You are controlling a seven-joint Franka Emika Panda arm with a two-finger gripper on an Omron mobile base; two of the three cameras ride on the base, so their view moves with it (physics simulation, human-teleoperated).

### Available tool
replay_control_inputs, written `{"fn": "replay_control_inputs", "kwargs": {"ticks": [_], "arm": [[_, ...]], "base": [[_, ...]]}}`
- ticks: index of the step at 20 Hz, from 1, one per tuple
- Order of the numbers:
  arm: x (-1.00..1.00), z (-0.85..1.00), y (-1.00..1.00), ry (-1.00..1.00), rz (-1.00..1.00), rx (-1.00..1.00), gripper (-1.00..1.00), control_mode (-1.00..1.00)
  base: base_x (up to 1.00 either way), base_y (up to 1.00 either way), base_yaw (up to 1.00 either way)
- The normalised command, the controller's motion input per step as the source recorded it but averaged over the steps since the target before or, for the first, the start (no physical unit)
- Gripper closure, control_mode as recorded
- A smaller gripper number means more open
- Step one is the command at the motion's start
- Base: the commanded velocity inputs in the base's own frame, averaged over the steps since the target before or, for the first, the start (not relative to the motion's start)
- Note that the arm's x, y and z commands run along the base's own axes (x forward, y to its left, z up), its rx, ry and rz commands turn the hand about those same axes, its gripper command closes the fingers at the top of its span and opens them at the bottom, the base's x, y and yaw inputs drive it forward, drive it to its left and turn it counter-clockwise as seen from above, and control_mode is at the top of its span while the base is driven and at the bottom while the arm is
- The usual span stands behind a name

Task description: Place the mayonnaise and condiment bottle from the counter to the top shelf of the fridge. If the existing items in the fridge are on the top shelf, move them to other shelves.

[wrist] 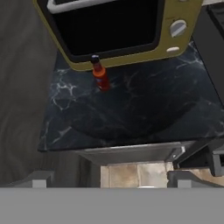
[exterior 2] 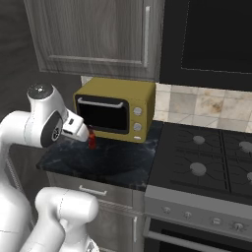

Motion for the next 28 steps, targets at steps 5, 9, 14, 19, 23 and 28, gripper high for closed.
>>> {"fn": "replay_control_inputs", "kwargs": {"ticks": [5, 9, 14, 19, 23, 28], "arm": [[0.42, -0.45, 0.00, 0.00, 0.00, -0.06, -1.00, -1.00], [0.40, -0.27, 0.04, 0.00, 0.00, -0.01, -1.00, -1.00], [0.49, -0.21, 0.19, 0.03, 0.00, 0.00, -1.00, -1.00], [0.45, -0.16, 0.13, 0.04, 0.00, 0.00, -1.00, -1.00], [0.42, -0.19, 0.00, 0.03, 0.00, -0.03, -1.00, -1.00], [0.40, -0.28, 0.02, 0.01, 0.00, -0.07, -1.00, -1.00]], "base": [[0.00, 0.00, 0.00], [0.00, 0.00, 0.00], [0.00, 0.00, 0.00], [0.00, 0.00, 0.00], [0.00, 0.00, 0.00], [0.00, 0.00, 0.00]]}}
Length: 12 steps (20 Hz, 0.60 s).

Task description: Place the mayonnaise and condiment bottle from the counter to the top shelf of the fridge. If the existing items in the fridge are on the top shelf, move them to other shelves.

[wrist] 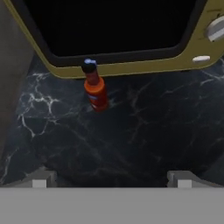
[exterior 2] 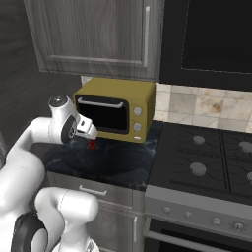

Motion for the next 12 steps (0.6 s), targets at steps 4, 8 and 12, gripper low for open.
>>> {"fn": "replay_control_inputs", "kwargs": {"ticks": [4, 8, 12], "arm": [[0.37, -0.25, 0.05, 0.00, 0.00, -0.05, -1.00, -1.00], [0.36, -0.24, 0.08, 0.00, 0.00, -0.03, -1.00, -1.00], [0.28, -0.33, 0.06, -0.02, 0.00, 0.00, -1.00, -1.00]], "base": [[0.00, 0.00, 0.00], [0.00, 0.00, 0.00], [0.00, 0.00, 0.00]]}}
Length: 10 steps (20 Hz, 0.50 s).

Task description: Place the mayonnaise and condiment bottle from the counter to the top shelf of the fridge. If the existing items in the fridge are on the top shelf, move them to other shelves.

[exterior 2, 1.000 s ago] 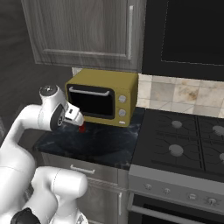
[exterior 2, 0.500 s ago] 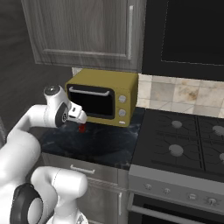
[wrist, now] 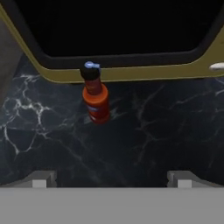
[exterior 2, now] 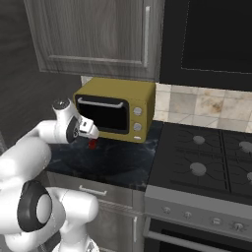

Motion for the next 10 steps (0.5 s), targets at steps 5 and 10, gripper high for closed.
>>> {"fn": "replay_control_inputs", "kwargs": {"ticks": [5, 10], "arm": [[0.19, -0.32, 0.05, -0.11, 0.00, 0.00, -1.00, -1.00], [0.21, -0.14, 0.04, -0.08, 0.00, -0.03, -1.00, -1.00]], "base": [[0.00, 0.00, 0.00], [0.00, 0.00, 0.00]]}}
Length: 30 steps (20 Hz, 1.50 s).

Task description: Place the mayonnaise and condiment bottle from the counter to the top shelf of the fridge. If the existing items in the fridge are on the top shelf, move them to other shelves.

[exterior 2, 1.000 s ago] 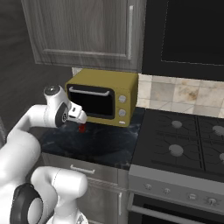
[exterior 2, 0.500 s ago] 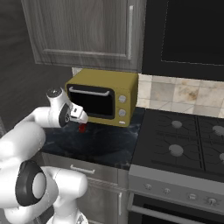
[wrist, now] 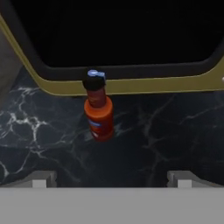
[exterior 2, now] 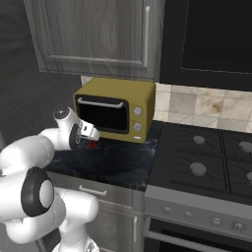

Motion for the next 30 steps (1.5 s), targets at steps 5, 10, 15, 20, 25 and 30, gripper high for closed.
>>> {"fn": "replay_control_inputs", "kwargs": {"ticks": [5, 10, 15, 20, 25, 30], "arm": [[0.23, -0.09, 0.01, -0.05, 0.00, -0.04, -1.00, -1.00], [0.21, -0.01, 0.00, 0.00, 0.00, 0.00, -1.00, -1.00], [0.22, -0.06, 0.01, 0.00, 0.00, 0.00, -1.00, -1.00], [0.20, -0.15, 0.06, -0.03, 0.00, 0.00, -1.00, -1.00], [0.17, -0.21, 0.04, -0.05, 0.00, 0.00, -1.00, -1.00], [0.25, -0.13, 0.01, -0.06, 0.00, 0.00, -1.00, -1.00]], "base": [[0.00, 0.00, 0.00], [0.00, 0.00, 0.00], [0.00, 0.00, 0.00], [0.00, 0.00, 0.00], [0.00, 0.00, 0.00], [0.00, 0.00, 0.00]]}}
